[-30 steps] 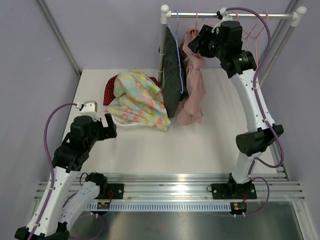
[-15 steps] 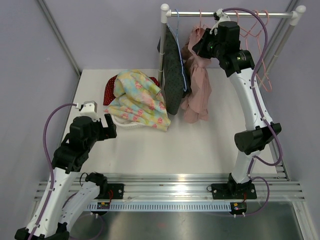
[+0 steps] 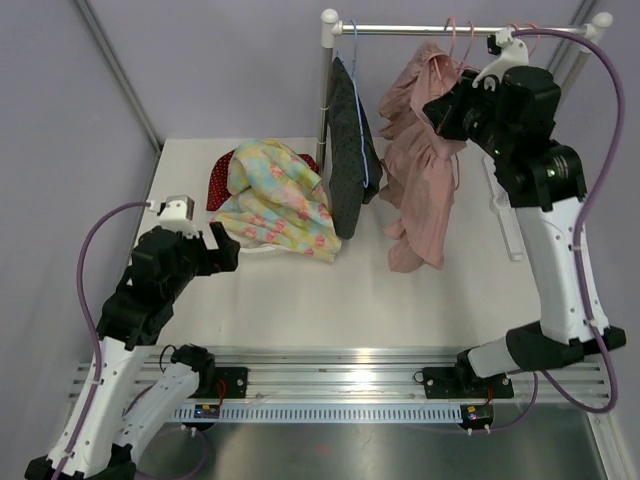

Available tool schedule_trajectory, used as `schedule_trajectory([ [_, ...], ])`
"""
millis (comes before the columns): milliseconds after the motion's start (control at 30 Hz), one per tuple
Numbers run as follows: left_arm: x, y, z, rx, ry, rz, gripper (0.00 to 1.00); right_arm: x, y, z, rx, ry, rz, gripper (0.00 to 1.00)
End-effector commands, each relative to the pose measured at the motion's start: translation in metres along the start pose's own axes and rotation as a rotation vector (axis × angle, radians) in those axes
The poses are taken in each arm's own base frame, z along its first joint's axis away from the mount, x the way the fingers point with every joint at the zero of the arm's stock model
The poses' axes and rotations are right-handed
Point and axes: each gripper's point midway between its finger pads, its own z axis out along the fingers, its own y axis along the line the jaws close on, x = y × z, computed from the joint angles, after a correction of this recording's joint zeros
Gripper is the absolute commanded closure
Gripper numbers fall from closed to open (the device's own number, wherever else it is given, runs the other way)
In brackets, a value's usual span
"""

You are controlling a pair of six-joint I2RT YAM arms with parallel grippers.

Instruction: Remove the skirt from the hanger

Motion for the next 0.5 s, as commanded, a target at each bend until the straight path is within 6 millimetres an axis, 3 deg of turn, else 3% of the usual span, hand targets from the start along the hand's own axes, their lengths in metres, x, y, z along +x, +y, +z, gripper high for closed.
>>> schedule_trajectory([
  [0,-0.058,-0.07,-0.017,0.309,-0.128,-0.042,0.01,-0.021,0.01,-0.04,-0.038,-0.116,0.009,1.0],
  [33,-0.072,-0.086,-0.02,0.374,-0.176,-0.041,0.01,-0.016,0.011,-0.043,-0.045,-0.105,0.024,1.0],
  [100,-0.073,-0.125,-0.023,0.502,-0.169,-0.012,0.01,0.003,0.01,-0.048,-0.06,-0.059,0.044,1.0],
  [133,-0.086,-0.145,-0.028,0.564,-0.209,-0.001,0.01,0.001,0.014,-0.062,-0.077,-0.073,0.064,1.0],
  [167,-0.079,-0.174,-0.039,0.658,-0.191,0.031,0.01,0.006,0.016,-0.066,-0.093,-0.062,0.071,1.0],
  [200,-0.073,-0.192,-0.031,0.673,-0.165,0.053,0.01,0.015,0.014,-0.073,-0.093,-0.052,0.081,1.0],
  [233,-0.081,-0.212,-0.039,0.724,-0.19,0.061,0.01,0.018,0.013,-0.076,-0.095,-0.049,0.093,1.0],
  [267,-0.071,-0.241,-0.055,0.801,-0.176,0.101,0.01,0.022,0.013,-0.078,-0.098,-0.044,0.099,1.0],
  [300,-0.068,-0.253,-0.053,0.785,-0.179,0.111,0.01,0.029,0.01,-0.082,-0.089,-0.035,0.103,1.0],
  [333,-0.06,-0.287,-0.066,0.855,-0.169,0.14,0.01,0.032,0.01,-0.083,-0.092,-0.026,0.108,1.0],
  [400,-0.051,-0.315,-0.07,0.874,-0.16,0.153,0.01,0.04,0.007,-0.087,-0.083,-0.01,0.111,1.0],
  [433,-0.04,-0.339,-0.068,0.899,-0.145,0.168,0.01,0.042,0.006,-0.089,-0.08,-0.006,0.114,1.0],
  [467,-0.037,-0.357,-0.084,0.954,-0.149,0.172,0.01,0.044,0.006,-0.09,-0.082,0.0,0.118,1.0],
])
